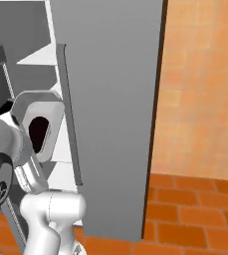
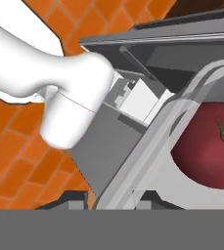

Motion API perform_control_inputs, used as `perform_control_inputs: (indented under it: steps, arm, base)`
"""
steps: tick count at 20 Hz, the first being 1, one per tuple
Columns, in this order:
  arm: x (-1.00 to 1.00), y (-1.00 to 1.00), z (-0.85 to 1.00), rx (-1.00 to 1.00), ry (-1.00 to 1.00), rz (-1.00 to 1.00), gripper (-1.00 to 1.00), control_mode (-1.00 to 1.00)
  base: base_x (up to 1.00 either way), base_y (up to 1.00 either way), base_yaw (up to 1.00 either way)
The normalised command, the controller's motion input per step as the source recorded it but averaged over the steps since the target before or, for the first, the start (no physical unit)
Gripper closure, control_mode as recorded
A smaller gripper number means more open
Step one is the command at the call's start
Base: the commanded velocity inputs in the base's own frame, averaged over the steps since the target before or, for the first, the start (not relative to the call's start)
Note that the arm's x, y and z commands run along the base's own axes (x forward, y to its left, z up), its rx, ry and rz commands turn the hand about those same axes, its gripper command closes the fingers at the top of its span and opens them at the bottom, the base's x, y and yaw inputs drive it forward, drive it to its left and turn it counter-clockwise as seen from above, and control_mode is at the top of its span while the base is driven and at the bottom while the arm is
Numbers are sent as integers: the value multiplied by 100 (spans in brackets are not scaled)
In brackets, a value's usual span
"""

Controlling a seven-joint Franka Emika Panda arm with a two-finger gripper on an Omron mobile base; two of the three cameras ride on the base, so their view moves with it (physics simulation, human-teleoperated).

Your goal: Take the meat container that has the steak and place it on the second highest rack of the freezer. Then take the vegetable container that has the tomato and avocado and place it on the highest rack of the freezer.

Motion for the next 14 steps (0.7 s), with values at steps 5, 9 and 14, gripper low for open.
perform_control_inputs:
  steps: [5,9,14]
  arm:
    - [0,0,0,0,0,0,100,100]
    - [0,0,0,0,0,0,100,100]
    - [0,0,0,0,0,0,100,100]
  base:
    - [44,0,44]
    - [2,3,49]
    - [25,4,49]
